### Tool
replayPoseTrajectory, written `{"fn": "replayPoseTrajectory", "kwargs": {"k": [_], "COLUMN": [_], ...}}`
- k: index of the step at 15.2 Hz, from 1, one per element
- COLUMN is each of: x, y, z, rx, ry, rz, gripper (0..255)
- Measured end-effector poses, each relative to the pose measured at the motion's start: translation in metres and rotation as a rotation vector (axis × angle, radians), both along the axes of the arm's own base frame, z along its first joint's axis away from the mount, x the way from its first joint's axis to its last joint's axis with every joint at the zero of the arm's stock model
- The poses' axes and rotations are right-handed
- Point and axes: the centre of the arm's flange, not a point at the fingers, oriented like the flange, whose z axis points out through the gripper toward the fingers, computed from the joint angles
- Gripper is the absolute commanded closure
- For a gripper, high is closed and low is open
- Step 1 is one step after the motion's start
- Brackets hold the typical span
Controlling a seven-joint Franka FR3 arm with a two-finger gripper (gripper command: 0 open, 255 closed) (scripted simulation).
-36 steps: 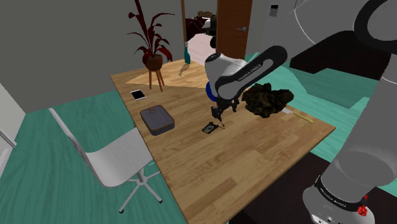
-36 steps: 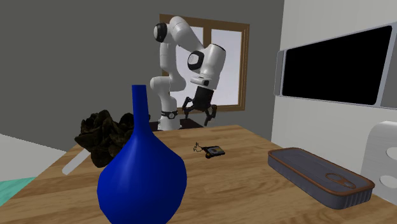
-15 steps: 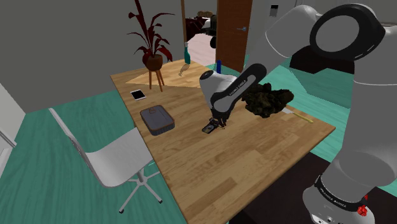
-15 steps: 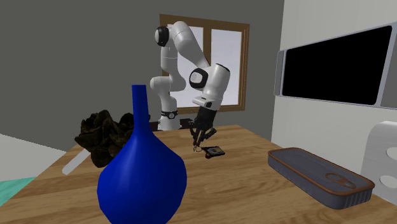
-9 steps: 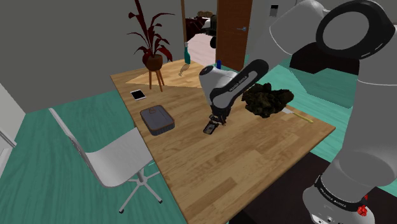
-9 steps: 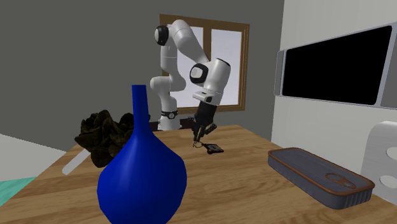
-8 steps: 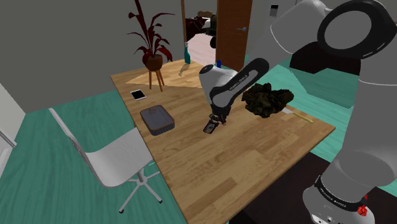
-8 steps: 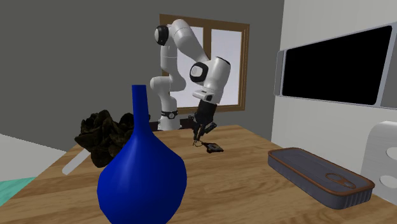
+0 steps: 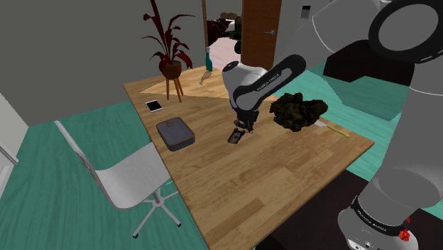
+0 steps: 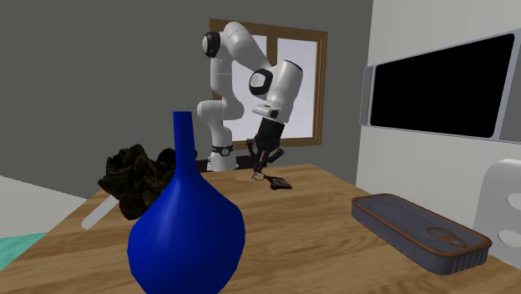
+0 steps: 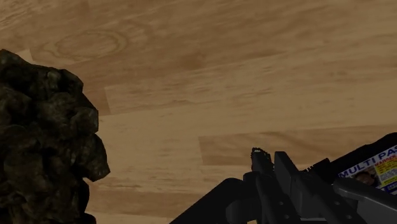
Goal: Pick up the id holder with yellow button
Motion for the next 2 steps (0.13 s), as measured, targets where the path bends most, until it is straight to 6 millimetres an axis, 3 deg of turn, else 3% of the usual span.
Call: {"fn": "replayPoseTrajectory", "kwargs": {"k": [2], "x": [-0.0012], "y": [0.0008], "z": [0.0077], "rx": [0.000], "ry": [0.000], "rz": [0.000], "gripper": [255]}}
